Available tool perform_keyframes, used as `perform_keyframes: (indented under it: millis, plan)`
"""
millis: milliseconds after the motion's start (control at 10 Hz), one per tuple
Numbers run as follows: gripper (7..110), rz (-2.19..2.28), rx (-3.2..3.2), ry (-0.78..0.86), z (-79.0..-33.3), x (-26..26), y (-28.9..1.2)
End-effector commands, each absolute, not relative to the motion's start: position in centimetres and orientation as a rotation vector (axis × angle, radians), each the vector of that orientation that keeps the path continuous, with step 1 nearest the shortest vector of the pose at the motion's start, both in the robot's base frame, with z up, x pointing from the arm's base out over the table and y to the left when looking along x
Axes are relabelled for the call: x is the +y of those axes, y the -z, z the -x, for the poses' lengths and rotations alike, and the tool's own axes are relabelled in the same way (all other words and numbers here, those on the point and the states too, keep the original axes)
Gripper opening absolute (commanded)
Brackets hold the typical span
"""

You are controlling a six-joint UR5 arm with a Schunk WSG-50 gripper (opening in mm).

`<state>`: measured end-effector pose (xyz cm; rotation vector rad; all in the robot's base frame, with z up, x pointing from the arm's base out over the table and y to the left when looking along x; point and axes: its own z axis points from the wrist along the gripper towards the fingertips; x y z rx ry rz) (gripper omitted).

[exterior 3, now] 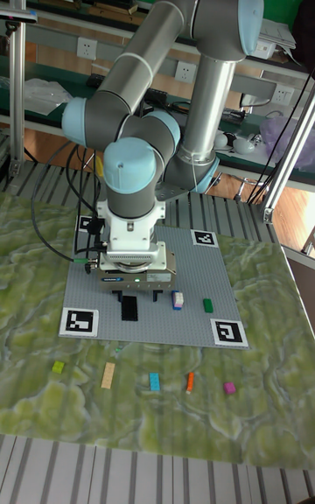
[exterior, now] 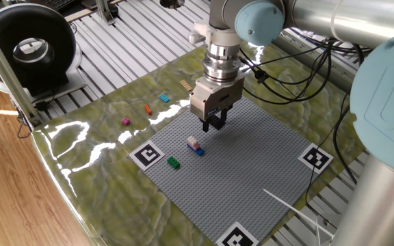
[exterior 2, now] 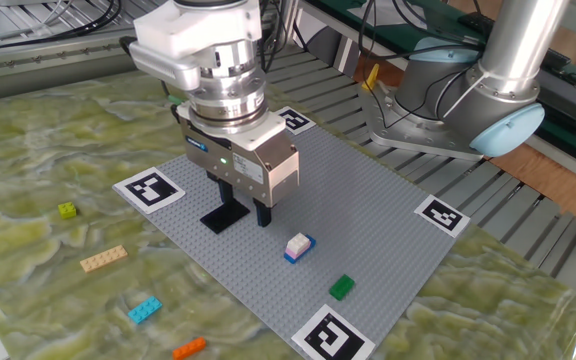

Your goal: Stack small Lego blocks randomly, one at a time

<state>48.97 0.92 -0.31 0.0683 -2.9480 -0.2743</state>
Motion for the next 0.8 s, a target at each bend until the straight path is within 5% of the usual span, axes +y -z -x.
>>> perform_keyframes:
  millis: [0,700]
  plan:
    - [66,-0.048,-2.945,0.285,-49.5,1.5,-0.4]
    - [66,-0.025,-2.964,0.287,-51.6,2.9,0.4]
